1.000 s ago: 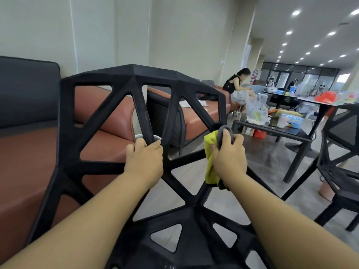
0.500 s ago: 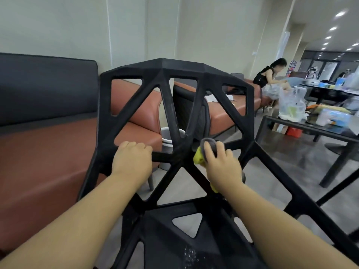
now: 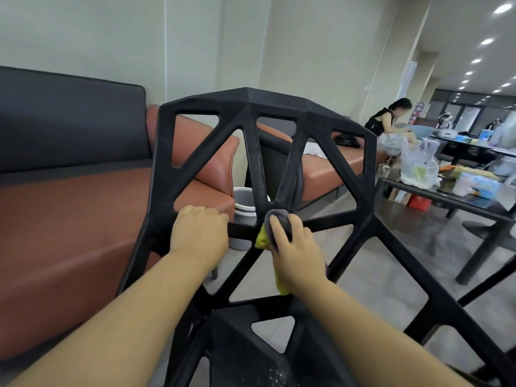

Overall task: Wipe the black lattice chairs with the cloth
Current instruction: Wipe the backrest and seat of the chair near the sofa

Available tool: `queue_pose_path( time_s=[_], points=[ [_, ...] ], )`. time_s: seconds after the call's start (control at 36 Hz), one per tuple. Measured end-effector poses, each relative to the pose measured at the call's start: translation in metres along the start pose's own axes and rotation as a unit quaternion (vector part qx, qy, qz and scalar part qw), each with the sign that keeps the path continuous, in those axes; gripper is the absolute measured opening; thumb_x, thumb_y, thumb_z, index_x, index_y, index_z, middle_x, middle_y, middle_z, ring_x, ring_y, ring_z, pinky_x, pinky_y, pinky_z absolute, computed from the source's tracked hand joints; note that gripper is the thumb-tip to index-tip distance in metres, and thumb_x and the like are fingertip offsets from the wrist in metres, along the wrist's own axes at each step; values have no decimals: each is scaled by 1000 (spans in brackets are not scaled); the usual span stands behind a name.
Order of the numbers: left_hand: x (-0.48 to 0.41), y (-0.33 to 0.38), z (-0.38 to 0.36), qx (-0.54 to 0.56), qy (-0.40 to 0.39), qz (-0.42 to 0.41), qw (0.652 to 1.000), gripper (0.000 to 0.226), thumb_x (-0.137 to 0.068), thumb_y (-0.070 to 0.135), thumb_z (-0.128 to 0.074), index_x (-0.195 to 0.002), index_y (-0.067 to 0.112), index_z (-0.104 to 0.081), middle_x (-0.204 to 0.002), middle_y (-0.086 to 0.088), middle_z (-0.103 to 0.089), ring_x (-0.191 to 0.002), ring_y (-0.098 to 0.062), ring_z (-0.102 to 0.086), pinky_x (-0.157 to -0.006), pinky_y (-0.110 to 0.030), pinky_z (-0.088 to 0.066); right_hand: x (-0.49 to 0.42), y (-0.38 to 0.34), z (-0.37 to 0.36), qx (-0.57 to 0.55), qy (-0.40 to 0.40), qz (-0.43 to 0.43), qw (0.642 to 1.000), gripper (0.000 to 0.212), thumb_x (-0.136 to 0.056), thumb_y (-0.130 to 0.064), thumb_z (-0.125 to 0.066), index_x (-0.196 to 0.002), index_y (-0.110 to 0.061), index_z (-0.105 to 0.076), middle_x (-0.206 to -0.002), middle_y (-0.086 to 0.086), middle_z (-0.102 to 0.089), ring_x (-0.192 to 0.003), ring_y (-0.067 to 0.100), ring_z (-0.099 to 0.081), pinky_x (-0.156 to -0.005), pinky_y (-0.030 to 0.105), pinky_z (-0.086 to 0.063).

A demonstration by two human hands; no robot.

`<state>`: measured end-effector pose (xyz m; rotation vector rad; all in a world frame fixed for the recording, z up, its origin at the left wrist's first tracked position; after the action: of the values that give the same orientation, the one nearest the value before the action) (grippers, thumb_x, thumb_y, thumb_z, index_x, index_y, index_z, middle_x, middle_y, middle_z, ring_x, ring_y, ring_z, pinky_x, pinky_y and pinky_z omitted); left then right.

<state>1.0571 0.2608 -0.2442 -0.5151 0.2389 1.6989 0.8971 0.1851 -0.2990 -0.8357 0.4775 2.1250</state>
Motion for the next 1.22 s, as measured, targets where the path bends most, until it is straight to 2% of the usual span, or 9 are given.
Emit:
queue_pose_path(
  time_s=[0.08, 0.17, 0.25, 0.39, 0.5, 0.61, 0.81, 1.08, 1.22],
  points=[
    [-2, 2, 2, -19, -8, -1, 1000, 25, -89, 15, -39, -101, 25, -58, -98, 5, -61, -92, -20, -55, -73, -29, -25, -20, 12, 12, 42, 42, 51, 997, 57, -76, -15, -68, -128, -13, -47, -120, 23, -52, -69, 33, -49, -52, 38, -43],
    [-4, 3, 2, -35, -20, 2, 999, 23, -88, 16, -42, -101, 26, -58, -97, 5, -61, -91, -19, -56, -71, -29, -26, -63, 23, 35, 27, 77, -25, 996, 44, -87, -30, -50, -127, -14, -49, -121, 22, -54, -73, 38, -53, -57, 41, -48],
    [-5, 2, 2, -48, -30, 3, 998, 20, -84, 20, -51, -100, 28, -59, -93, 6, -61, -88, -18, -57, -70, -29, -29, -117, 31, 69, 44, 133, -61, 988, 48, -88, -33, -46, -131, -13, -53, -129, 22, -51, -87, 44, -52, -68, 46, -47],
    [-5, 2, 1, -48, -23, 4, 999, 25, -87, 15, -43, -101, 28, -59, -94, 6, -62, -88, -18, -57, -73, -29, -30, -173, 44, 92, 68, 63, -106, 990, 50, -97, -34, -44, -145, -27, -29, -148, 8, -26, -116, 40, -37, -87, 48, -39],
    [-6, 2, 0, -42, -27, 11, 999, 26, -86, 14, -44, -100, 28, -61, -94, 6, -63, -88, -17, -58, -72, -28, -28, -145, 34, 69, 56, 44, -84, 994, 51, -94, -30, -49, -142, -20, -36, -139, 15, -35, -107, 40, -44, -81, 47, -46],
    [-6, 2, 0, -39, -29, 15, 999, 23, -84, 16, -48, -97, 28, -62, -93, 7, -62, -87, -16, -57, -70, -27, -26, -77, 17, 32, 2, 29, 15, 999, 46, -84, -32, -49, -125, -12, -57, -117, 21, -54, -76, 39, -56, -56, 41, -51],
    [-5, 2, 3, -27, -27, 20, 999, 26, -87, 15, -43, -99, 28, -62, -92, 6, -62, -77, -16, -49, -70, -28, -24, -8, 9, 13, 23, -46, 118, 992, 43, -82, -31, -45, -121, -16, -58, -111, 13, -57, -67, 34, -55, -43, 35, -45],
    [-6, 1, 3, -39, -31, 8, 999, 24, -88, 14, -43, -97, 28, -61, -88, 5, -64, -81, -17, -57, -68, -29, -29, -164, -9, 93, 9, 145, 53, 988, 48, -87, -28, -58, -134, -20, -50, -137, 9, -47, -97, 41, -50, -77, 46, -46],
    [-8, 1, 2, -42, -33, -2, 999, 24, -90, 13, -41, -99, 26, -59, -92, 5, -63, -86, -18, -59, -71, -29, -31, -202, -22, 95, 30, 80, 63, 994, 50, -94, -31, -51, -142, -28, -38, -144, -1, -38, -111, 36, -45, -87, 47, -44]
  ],
)
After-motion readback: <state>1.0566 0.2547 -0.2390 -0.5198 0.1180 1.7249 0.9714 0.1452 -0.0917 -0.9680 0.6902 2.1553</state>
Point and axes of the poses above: each hand's wrist, its own x-axis away from the middle knuckle, its own z-axis out of the back of the hand, y = z × x, the point moved 3 cm from there along -x, towards the middle knuckle
